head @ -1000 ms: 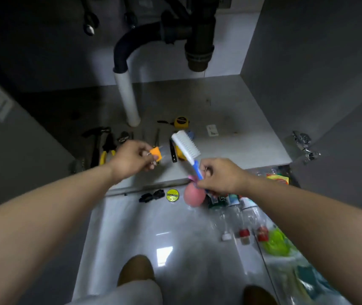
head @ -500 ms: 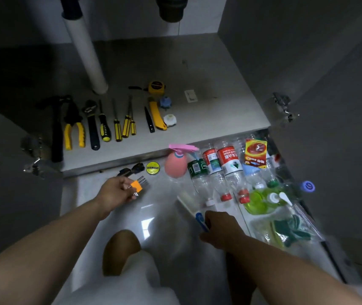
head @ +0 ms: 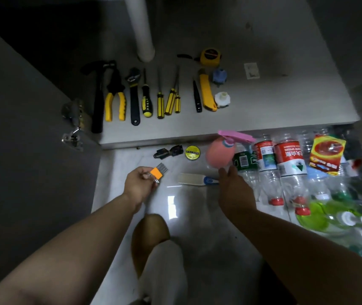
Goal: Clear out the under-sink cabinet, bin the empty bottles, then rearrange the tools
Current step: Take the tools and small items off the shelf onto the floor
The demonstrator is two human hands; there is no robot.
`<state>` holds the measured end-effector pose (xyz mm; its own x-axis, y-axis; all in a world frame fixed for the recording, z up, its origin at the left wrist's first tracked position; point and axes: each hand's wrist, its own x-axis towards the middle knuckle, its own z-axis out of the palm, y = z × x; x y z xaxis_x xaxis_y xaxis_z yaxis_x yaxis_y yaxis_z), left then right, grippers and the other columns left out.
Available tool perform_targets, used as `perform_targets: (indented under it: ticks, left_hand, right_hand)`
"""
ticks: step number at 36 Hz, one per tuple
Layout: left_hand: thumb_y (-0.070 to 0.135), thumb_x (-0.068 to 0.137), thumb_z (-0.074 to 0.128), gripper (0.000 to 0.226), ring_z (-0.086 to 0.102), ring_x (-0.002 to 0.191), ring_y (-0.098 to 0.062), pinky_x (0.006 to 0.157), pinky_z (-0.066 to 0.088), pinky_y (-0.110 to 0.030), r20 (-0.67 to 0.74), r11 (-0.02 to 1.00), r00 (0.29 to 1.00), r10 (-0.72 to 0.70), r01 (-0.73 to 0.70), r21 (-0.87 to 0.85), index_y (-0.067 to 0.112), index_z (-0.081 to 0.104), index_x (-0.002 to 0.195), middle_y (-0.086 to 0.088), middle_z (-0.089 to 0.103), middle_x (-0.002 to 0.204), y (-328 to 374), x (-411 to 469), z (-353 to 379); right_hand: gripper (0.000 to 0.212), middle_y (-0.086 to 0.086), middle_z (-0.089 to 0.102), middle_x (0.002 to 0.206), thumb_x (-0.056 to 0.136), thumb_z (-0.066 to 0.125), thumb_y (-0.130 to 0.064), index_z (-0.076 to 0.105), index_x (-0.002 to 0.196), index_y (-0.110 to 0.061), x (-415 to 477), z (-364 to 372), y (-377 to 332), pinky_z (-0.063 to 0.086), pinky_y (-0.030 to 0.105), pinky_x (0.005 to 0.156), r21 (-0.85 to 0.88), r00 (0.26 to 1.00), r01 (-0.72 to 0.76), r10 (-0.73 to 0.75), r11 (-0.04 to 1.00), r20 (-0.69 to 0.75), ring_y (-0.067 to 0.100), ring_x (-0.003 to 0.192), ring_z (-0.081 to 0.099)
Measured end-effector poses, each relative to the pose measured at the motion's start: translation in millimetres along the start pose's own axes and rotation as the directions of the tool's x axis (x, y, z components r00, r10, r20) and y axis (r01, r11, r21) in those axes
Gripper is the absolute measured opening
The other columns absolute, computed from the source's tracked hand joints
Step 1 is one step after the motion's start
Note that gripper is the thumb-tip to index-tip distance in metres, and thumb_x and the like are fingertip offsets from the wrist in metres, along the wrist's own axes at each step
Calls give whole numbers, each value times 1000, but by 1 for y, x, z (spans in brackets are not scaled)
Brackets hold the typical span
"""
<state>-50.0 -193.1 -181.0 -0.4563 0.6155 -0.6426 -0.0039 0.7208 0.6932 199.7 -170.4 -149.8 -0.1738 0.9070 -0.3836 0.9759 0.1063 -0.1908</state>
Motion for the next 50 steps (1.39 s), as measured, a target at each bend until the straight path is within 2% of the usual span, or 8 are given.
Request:
perform_targets:
  ticks: [14, 20, 26, 33, 38, 41, 45, 50]
  left_hand:
    - [-6, 96, 57, 28, 66, 71, -17, 61, 57, -17, -183, 974, 978, -103, 62, -218, 15, 72, 107, -8, 73, 89, 0, 31, -12]
    - [-4, 93, 61, 42, 64, 111, -22, 109, 46, -33, -139, 997, 988, -65, 60, -40, 17, 65, 129, 11, 66, 98, 1, 25, -9]
    - [4, 95, 50, 17, 57, 79, -20, 64, 47, -23, -12, 980, 998, -58, 59, 189, 19, 59, 97, -2, 56, 92, 31, -2, -6]
    - [19, 100, 58, 11, 71, 95, -22, 81, 57, -31, 527, 838, 845, -87, -224, 498, 17, 65, 107, -7, 73, 105, 127, -68, -14]
    - [25, 98, 62, 24, 63, 84, -15, 71, 49, -24, 545, 554, 836, 69, -486, 676, 15, 63, 120, -9, 71, 107, 204, -106, -15]
    - [20, 97, 60, 28, 65, 96, -19, 86, 52, -28, 579, 420, 806, 121, -571, 706, 17, 61, 125, -3, 69, 109, 237, -121, -10]
    - [14, 96, 60, 24, 65, 94, -17, 83, 49, -22, 586, 372, 762, 276, -646, 666, 17, 67, 119, -3, 70, 105, 254, -112, 12]
    - [-1, 96, 52, 23, 59, 88, -20, 77, 45, -19, 504, 527, 740, 445, -671, 521, 3, 68, 112, -8, 62, 93, 249, -61, 57]
  right_hand:
    - [41, 4, 51, 122, 91, 53, -4, 49, 129, -20, -3, 0, -11, 57, 38, 84, 259, 951, 192, -244, 947, 187, 21, 97, 61]
    - [27, 6, 64, 120, 96, 51, -11, 58, 121, -20, -3, -25, -17, 54, 37, 90, 250, 916, 310, -359, 917, 181, 19, 104, 62]
    - [20, 2, 66, 108, 95, 53, -17, 64, 112, -23, -3, -77, -21, 54, 37, 80, 178, 877, 427, -454, 887, 159, 19, 95, 63]
    - [23, 3, 66, 114, 89, 51, -18, 63, 105, -28, 5, -168, -13, 53, 37, 88, 10, 898, 434, -434, 901, 68, 27, 106, 62]
    - [14, 5, 64, 113, 89, 58, -22, 61, 101, -28, 14, -223, 8, 51, 34, 83, -20, 930, 367, -366, 930, 29, 28, 101, 59]
    - [20, 6, 64, 115, 87, 57, -17, 64, 104, -26, 21, -240, 22, 51, 34, 88, 36, 950, 312, -312, 950, 4, 28, 103, 59]
    - [21, 6, 61, 116, 88, 60, -16, 64, 107, -24, 38, -238, 41, 47, 29, 84, 112, 968, 251, -251, 962, -8, 24, 101, 58]
    - [24, 7, 54, 115, 88, 61, -14, 62, 109, -25, 76, -213, 50, 42, 25, 79, 202, 982, 188, -187, 961, -26, 25, 97, 58]
